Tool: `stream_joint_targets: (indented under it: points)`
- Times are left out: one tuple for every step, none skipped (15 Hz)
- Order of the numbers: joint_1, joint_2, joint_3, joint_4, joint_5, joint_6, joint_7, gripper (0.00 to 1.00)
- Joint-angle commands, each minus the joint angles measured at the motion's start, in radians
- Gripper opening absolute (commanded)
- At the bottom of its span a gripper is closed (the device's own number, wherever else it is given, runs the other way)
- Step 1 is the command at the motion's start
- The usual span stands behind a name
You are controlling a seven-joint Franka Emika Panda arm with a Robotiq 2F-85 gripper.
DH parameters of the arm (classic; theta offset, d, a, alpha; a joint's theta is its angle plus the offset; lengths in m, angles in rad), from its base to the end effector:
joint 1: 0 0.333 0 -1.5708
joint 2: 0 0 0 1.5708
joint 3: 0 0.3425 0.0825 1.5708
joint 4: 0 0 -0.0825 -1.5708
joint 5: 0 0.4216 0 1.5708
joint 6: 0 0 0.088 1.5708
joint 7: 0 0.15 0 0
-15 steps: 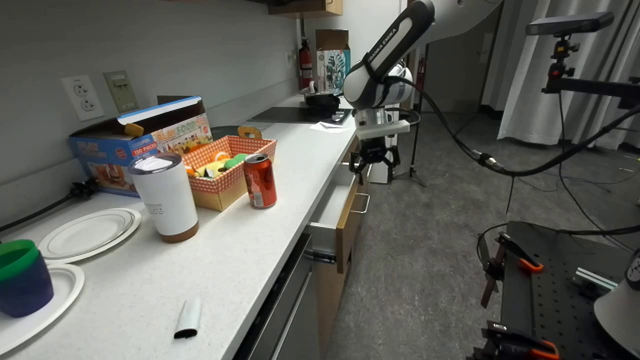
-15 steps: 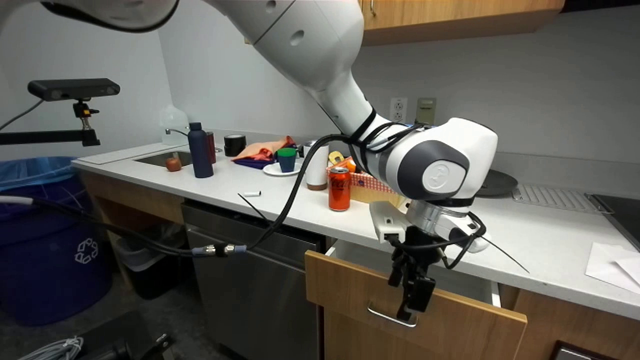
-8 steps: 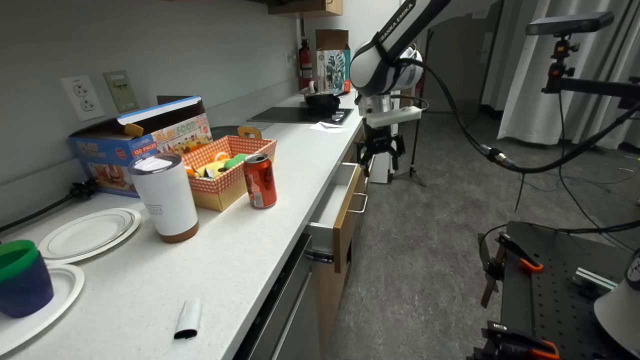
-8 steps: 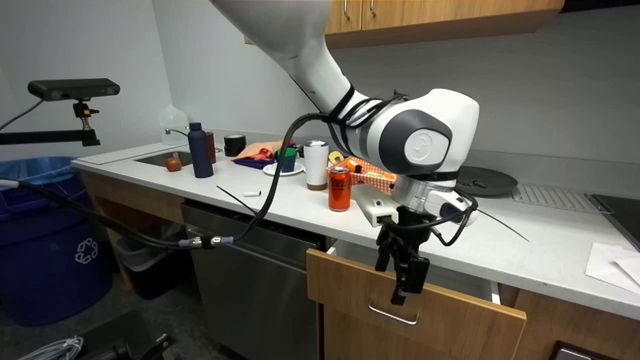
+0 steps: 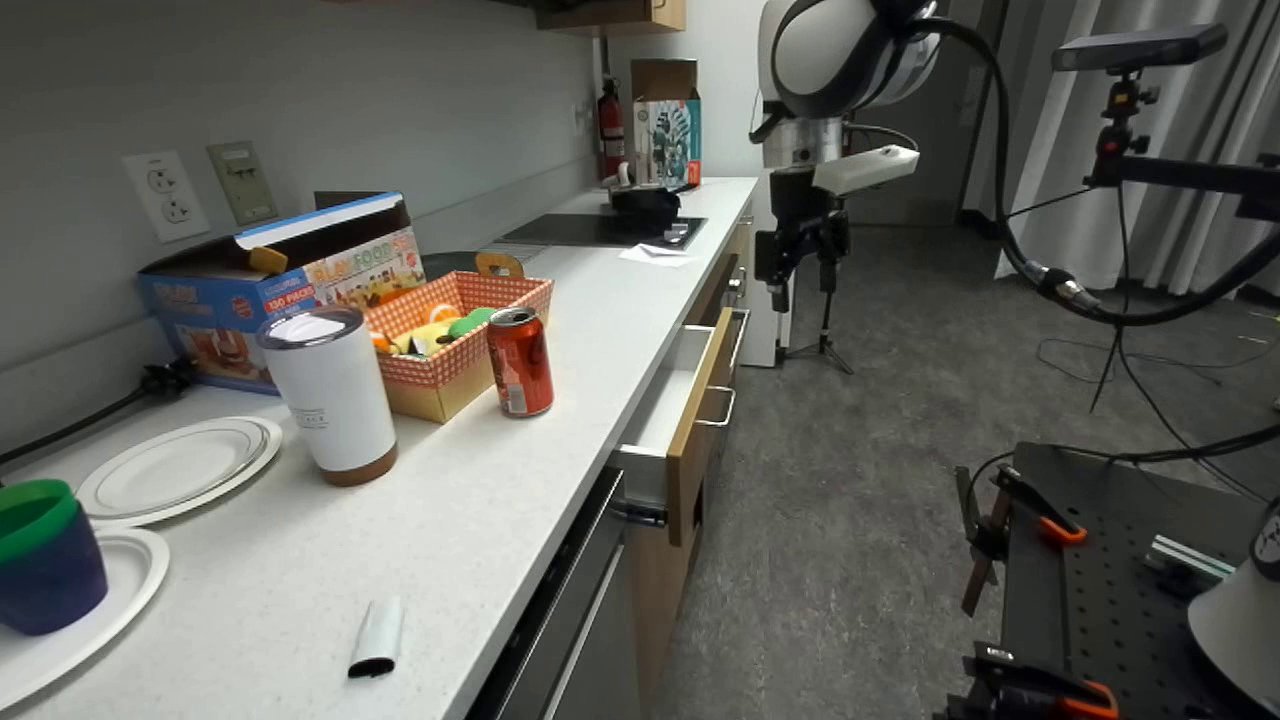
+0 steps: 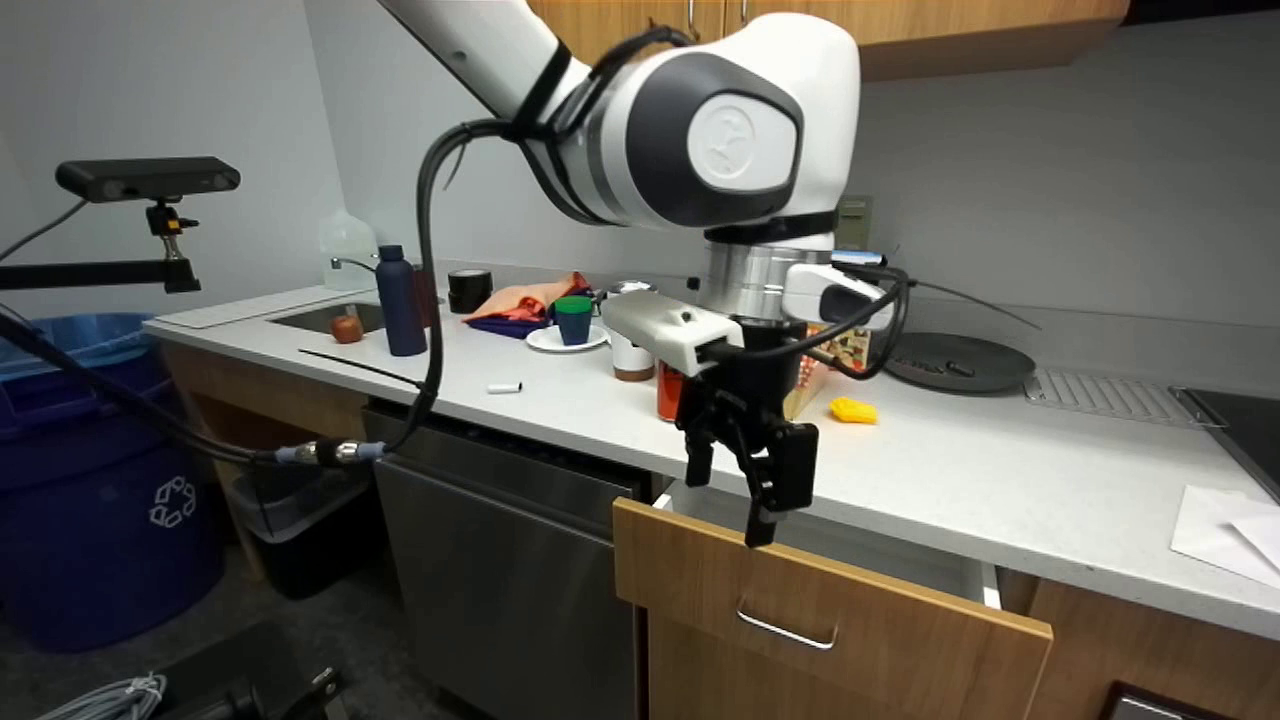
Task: Pick up the green plush toy from the drawer and put it on the counter
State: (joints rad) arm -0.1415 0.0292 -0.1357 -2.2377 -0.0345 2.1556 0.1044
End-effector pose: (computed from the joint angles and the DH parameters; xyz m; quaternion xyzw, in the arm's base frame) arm 0.5184 -0.1503 0.3073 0.9821 -0.1793 -0.0567 0.0110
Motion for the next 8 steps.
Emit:
stream_joint_targets:
  points:
    - [0.012, -0.218, 0.010, -0.159, -0.024, 0.061, -0.111, 1.00]
    - [0.015, -0.256, 0.014, -0.179, -0.016, 0.078, -0.141, 1.00]
    - [0.017, -0.292, 0.013, -0.199, -0.004, 0.092, -0.181, 1.00]
    - [0.021, -0.324, 0.010, -0.216, 0.009, 0.107, -0.223, 1.00]
    - [0.026, -0.351, 0.006, -0.233, 0.019, 0.123, -0.259, 1.00]
    - [0.030, -0.375, -0.001, -0.245, 0.032, 0.125, -0.295, 1.00]
    - [0.033, -0.398, -0.007, -0.258, 0.041, 0.127, -0.327, 1.00]
    - [0.035, -0.419, -0.016, -0.271, 0.049, 0.127, -0.359, 1.00]
